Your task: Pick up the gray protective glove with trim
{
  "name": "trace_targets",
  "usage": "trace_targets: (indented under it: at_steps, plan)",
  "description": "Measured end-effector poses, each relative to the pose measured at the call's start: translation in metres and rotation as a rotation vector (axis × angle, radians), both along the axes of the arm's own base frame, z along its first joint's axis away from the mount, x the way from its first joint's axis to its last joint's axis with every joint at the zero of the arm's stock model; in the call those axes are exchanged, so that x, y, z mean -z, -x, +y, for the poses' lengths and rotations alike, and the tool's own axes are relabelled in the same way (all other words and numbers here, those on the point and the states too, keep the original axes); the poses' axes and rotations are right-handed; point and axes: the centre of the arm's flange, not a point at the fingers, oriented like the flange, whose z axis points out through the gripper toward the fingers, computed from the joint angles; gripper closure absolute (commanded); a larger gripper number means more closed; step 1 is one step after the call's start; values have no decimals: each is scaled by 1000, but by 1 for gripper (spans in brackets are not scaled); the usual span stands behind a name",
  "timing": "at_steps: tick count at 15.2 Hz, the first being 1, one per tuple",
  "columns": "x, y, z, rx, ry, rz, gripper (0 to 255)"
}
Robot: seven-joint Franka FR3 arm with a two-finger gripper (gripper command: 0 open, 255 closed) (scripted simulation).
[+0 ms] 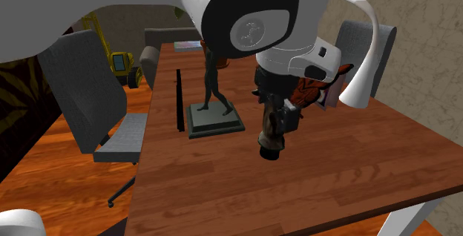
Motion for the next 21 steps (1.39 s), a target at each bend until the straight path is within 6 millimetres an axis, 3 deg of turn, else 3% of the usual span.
trace_targets:
  at_steps: [11,21]
  plan:
    - [-1,0,1,0,0,0,255]
    - [-51,-1,0,0,0,1,255]
